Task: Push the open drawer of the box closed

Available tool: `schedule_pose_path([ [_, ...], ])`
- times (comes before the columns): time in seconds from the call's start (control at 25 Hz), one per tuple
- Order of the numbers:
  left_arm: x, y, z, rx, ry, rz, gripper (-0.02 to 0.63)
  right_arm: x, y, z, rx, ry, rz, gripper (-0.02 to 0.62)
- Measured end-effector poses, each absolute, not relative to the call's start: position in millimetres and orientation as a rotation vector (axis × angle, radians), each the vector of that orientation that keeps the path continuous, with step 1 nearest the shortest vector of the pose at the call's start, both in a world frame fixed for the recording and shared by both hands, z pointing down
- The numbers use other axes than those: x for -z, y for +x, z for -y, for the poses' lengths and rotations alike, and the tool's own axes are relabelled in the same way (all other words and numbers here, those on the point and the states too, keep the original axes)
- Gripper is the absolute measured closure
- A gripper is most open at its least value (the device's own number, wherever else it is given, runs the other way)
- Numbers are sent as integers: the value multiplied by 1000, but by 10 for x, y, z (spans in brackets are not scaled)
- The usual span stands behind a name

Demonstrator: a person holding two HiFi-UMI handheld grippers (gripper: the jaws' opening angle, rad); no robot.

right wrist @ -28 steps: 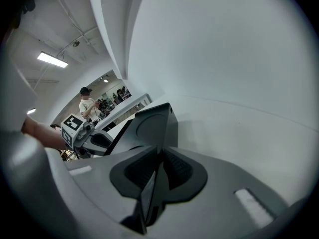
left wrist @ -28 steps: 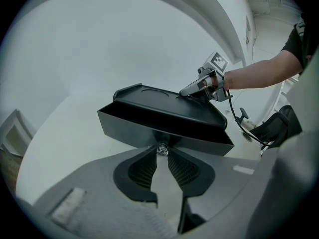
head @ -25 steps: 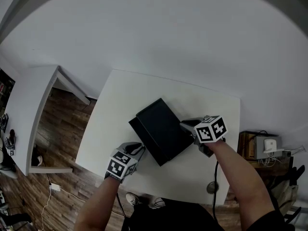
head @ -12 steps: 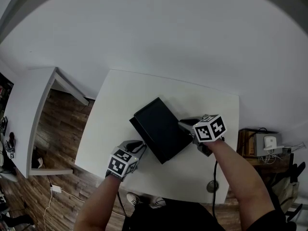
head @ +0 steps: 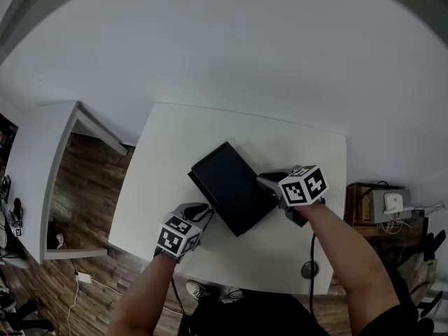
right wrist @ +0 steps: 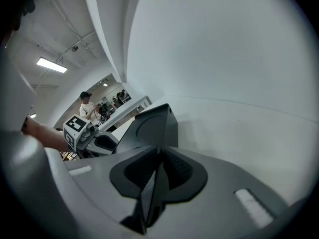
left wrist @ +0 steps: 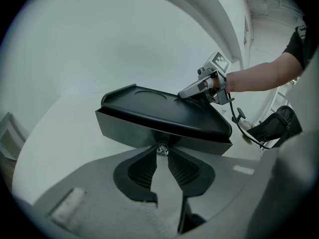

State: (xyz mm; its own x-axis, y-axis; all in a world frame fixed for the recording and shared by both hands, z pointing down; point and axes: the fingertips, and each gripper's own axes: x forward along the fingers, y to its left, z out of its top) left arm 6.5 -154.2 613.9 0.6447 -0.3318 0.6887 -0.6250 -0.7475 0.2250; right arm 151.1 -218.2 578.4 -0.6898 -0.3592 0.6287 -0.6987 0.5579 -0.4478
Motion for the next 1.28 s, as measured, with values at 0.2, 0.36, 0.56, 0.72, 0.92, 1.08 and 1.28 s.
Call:
schedule_pose_path([
  [0.2,-6141,97,1566,-883,2418,746,532,-5784,1501,2181,-969,852,2327,549],
  [0.36,-6135,120,1596,-880,2419,743,532,-5780,1497,2193,-970,852,2326,549],
  [0.56,-6146,156,1607,-885,2419,740,532,-5794,1506,2188,-977,853,2326,549],
  [0.72,-6145,181,1618,-888,2419,739,532,-5787,1504,2182,-975,857,2327,549],
  [0.92,-6144,200,1639,-884,2423,734,532,-5787,1501,2188,-956,859,2326,549],
  [1.08,-6149,209,1648,-882,2423,728,531,-5786,1505,2195,-963,858,2329,549],
  [1.28,-6157,201,1644,-840,2415,740,526,-5794,1502,2189,-971,854,2328,548],
])
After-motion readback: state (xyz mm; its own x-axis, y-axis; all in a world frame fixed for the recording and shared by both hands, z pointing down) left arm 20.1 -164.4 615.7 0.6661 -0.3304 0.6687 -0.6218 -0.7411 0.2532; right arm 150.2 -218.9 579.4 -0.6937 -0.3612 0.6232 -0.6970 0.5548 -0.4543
